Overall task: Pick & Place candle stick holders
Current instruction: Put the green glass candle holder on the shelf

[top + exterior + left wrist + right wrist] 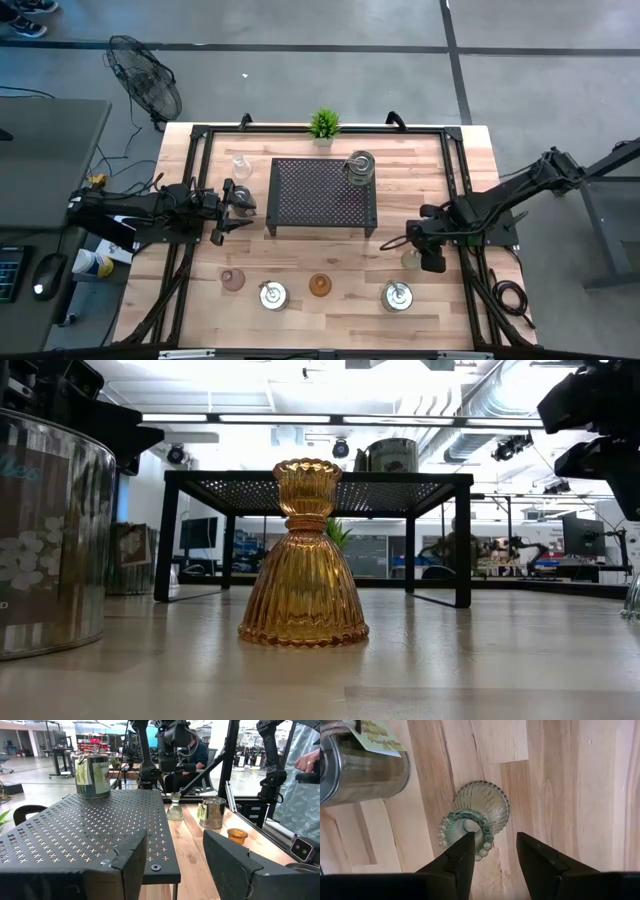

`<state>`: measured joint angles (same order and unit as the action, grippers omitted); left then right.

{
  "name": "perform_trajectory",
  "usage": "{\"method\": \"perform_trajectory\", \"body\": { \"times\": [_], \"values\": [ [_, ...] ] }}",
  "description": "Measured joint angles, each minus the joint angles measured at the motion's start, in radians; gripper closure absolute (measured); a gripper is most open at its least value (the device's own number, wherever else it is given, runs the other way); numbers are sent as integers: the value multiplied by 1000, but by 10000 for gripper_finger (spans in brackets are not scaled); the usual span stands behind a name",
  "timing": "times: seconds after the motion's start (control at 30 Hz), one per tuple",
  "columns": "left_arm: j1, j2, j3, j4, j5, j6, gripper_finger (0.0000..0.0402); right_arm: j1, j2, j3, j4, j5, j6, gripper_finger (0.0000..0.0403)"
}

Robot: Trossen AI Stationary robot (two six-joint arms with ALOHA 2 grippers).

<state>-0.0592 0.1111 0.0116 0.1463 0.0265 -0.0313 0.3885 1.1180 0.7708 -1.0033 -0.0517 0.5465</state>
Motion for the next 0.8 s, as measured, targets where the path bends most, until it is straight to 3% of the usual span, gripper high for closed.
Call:
{"method": "perform_trajectory", "body": {
  "times": [0.4,0.8],
  "values": [
    [0,0,0,0,0,0,213,0,82,0,11,-14,-13,265],
    [0,0,0,0,0,0,213,0,85,0,21,-37,-4,275]
  ]
}}
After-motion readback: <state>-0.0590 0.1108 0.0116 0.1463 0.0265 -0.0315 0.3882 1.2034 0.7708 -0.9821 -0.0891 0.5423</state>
